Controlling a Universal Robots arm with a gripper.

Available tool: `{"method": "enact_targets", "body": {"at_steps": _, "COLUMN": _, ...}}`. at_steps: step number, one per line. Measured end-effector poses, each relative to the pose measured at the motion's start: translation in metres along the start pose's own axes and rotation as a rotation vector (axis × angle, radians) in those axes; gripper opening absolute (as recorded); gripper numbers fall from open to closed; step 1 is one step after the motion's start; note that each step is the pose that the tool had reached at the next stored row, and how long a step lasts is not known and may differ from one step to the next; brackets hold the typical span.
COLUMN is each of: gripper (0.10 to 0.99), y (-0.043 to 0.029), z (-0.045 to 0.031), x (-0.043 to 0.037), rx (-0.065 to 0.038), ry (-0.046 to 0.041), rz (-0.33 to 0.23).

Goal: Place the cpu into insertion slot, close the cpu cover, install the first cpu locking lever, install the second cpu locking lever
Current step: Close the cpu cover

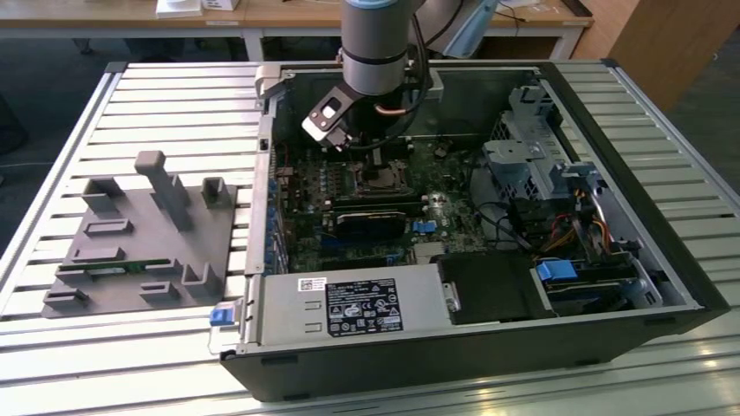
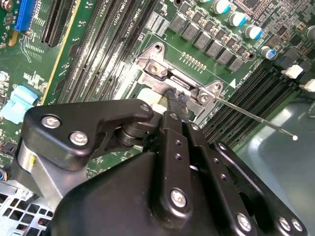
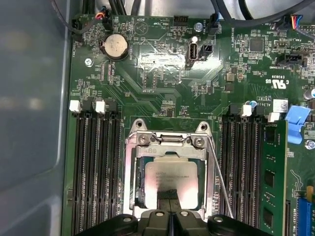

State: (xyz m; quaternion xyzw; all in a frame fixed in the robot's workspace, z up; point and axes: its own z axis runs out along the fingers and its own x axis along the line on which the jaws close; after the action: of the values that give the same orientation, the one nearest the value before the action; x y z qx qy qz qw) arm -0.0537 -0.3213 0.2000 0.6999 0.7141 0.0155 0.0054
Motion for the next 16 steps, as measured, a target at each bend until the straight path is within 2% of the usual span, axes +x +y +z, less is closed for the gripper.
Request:
{"method": "enact_targets", "body": {"at_steps": 7, "gripper": 0.106, "y": 0.0044, "z": 0.0009, "x": 0.0017, "rx": 0.000, "ry": 0.0005, "rz": 0.000}}
{"method": "enact_targets", "body": {"at_steps": 12, "gripper": 0.106, "y": 0.0047, "z": -0.0065, "x": 0.0018, "rx": 0.000, "ry": 0.0007, "rz": 0.000}}
{"method": "enact_targets", "body": {"at_steps": 16, "gripper": 0.106, "y": 0.0070, "z": -0.0065, "x": 0.0018, "rx": 0.002, "ry": 0.0007, "rz": 0.000}}
